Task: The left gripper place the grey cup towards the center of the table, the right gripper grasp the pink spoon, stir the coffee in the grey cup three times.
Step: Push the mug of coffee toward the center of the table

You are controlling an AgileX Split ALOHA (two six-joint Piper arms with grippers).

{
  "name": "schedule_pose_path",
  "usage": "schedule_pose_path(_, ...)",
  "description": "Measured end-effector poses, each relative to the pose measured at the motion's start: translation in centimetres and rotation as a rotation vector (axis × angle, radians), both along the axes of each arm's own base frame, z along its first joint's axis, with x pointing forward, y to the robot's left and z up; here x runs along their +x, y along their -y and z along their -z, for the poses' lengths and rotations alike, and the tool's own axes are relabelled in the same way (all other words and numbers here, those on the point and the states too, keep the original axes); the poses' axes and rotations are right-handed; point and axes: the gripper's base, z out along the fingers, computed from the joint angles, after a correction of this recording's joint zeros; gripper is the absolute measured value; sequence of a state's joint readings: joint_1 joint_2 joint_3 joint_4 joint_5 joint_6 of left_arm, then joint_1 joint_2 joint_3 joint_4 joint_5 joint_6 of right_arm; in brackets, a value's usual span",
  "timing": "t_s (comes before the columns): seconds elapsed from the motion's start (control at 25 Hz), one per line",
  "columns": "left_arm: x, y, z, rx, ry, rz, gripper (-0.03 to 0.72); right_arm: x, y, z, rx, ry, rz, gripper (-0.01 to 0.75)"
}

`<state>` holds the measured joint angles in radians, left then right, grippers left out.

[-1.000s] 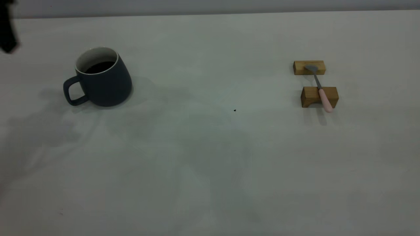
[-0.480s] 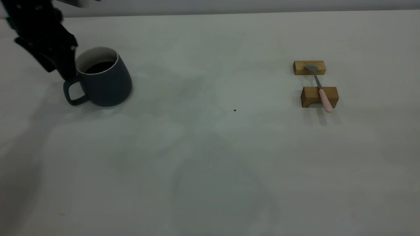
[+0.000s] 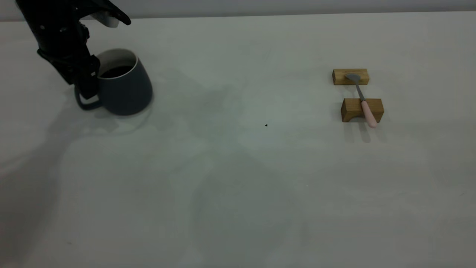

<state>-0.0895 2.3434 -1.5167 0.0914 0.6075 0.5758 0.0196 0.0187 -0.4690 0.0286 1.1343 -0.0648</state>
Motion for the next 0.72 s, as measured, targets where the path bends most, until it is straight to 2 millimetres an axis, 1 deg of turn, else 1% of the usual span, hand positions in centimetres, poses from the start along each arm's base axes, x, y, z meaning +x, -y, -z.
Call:
schedule_pose_path(0.2, 1.0, 0.2, -0.1, 0.002, 0.097, 0.155, 0.567, 0.0, 0.0, 0.0, 0.000, 0.000, 0.000, 0.239)
schedule_pose_path(0.44, 1.1, 0.5, 1.2, 0.016, 0.092, 0.323, 0.567, 0.0, 0.0, 0.0, 0.000, 0.000, 0.000, 0.239)
schedule_pose_path(0.56, 0.9, 1.2, 1.9, 0.023, 0.076, 0.403, 0.567, 0.0, 0.0, 0.0, 0.000, 0.000, 0.000, 0.239)
schedule_pose_path(0.72, 0.9, 2.6, 2.0, 0.033, 0.089, 0.497, 0.567, 0.0, 0.0, 0.0, 0.000, 0.000, 0.000, 0.239)
